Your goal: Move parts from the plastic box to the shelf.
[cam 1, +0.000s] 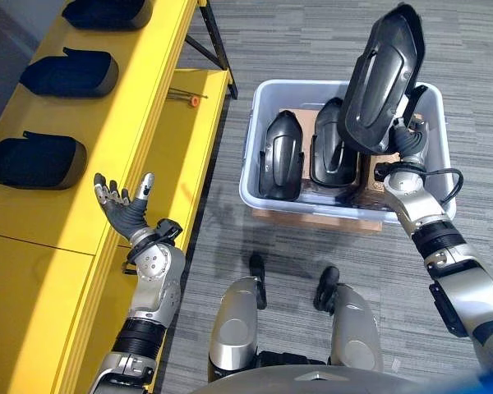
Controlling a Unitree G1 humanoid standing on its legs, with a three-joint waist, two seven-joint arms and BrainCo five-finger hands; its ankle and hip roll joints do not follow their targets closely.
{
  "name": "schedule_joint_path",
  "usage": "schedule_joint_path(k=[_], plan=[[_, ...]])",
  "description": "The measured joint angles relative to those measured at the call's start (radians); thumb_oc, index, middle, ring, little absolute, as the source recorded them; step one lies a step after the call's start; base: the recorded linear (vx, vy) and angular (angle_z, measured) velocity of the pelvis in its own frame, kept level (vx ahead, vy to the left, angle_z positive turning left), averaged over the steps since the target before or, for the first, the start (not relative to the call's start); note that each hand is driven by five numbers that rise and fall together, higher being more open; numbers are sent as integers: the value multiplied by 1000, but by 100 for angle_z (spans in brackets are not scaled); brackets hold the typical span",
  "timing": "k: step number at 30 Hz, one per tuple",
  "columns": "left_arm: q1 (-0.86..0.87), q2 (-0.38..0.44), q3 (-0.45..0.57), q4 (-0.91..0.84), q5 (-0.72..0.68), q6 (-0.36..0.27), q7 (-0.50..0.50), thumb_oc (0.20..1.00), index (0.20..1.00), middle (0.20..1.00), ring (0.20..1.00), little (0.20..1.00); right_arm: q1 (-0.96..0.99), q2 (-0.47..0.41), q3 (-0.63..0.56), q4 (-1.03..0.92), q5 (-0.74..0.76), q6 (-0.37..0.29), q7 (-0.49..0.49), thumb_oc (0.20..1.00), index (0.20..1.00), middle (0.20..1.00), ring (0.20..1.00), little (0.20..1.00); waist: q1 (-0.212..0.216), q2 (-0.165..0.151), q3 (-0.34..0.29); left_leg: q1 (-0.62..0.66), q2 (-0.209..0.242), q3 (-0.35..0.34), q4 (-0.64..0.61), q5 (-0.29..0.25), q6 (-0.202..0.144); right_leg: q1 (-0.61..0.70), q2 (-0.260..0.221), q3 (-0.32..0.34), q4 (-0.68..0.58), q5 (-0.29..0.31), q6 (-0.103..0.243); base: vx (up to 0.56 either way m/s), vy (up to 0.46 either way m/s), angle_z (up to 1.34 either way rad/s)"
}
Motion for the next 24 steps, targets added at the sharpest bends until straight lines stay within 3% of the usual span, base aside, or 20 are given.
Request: schedule_joint_path(k=[3,5,6,9,24], plan=[[-11,0,-7,20,1,0,0,1000,1000,1000,1000,1000,-5,11,0,30,21,1,18,200,200,200,200,200,4,9,2,-6,0,0,1,0,-1,-9,-1,0,6,-4,-3,-35,18,0],[-12,-1,-9,21,5,-1,0,1000,1000,1000,1000,1000,-9,5,-5,29,29,-9,28,200,200,200,200,200,9,24,6,-35,0,-7,6,2,-1,-34,-4,-5,16,-7,-7,-46,26,10],[-8,-1,-17,21,20,-1,0,1000,1000,1000,1000,1000,-9,8,-3,29,33,-10,43,200,200,200,200,200,14,47,17,-35,-1,-14,6,5,-3,-34,-5,-8,23,-9,-8,-19,25,16],[7,-2,-18,21,21,-1,-1,1000,1000,1000,1000,1000,-6,11,1,28,33,-15,61,200,200,200,200,200,15,57,22,-35,-2,-18,2,9,-4,-35,-7,-12,27,-12,-10,-8,25,5],[12,-4,-17,17,40,-4,-1,1000,1000,1000,1000,1000,-5,29,47,-175,54,-34,159,200,200,200,200,200,16,55,22,19,-2,-23,-22,12,-1,21,-6,-23,20,-20,-13,6,2,1]])
